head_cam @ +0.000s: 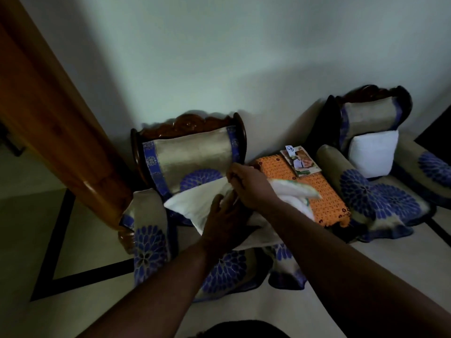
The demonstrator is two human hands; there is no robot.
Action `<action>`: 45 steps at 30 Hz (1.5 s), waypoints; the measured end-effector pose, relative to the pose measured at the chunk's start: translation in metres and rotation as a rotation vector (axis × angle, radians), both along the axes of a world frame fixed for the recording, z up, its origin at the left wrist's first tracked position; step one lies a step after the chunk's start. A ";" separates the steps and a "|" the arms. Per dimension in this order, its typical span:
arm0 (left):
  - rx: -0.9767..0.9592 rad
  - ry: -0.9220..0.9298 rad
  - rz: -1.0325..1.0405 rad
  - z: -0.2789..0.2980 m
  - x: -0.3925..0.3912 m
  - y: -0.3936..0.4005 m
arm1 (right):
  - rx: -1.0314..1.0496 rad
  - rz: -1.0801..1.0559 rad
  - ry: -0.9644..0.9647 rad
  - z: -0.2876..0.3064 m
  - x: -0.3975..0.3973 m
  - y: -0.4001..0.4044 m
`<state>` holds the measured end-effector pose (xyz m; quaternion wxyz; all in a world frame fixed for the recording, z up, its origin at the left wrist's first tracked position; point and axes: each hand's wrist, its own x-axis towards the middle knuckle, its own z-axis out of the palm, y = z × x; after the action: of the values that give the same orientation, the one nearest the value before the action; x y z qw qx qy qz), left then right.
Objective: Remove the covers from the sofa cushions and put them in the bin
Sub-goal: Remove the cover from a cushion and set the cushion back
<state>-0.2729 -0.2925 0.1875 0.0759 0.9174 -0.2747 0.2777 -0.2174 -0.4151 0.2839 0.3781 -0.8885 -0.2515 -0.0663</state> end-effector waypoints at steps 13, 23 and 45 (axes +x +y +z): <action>0.051 0.389 0.213 0.026 0.025 0.008 | -0.234 0.073 -0.176 0.002 -0.017 -0.033; 0.068 0.322 0.207 0.043 0.034 0.014 | -0.476 -0.235 -0.086 -0.017 -0.008 -0.048; 0.084 0.162 0.310 0.036 0.037 0.021 | -0.134 -0.253 -0.360 0.013 -0.016 -0.036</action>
<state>-0.2361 -0.2712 0.2233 0.0158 0.9705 -0.1342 0.1999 -0.2335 -0.4506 0.2972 0.2559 -0.9099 -0.2055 -0.2537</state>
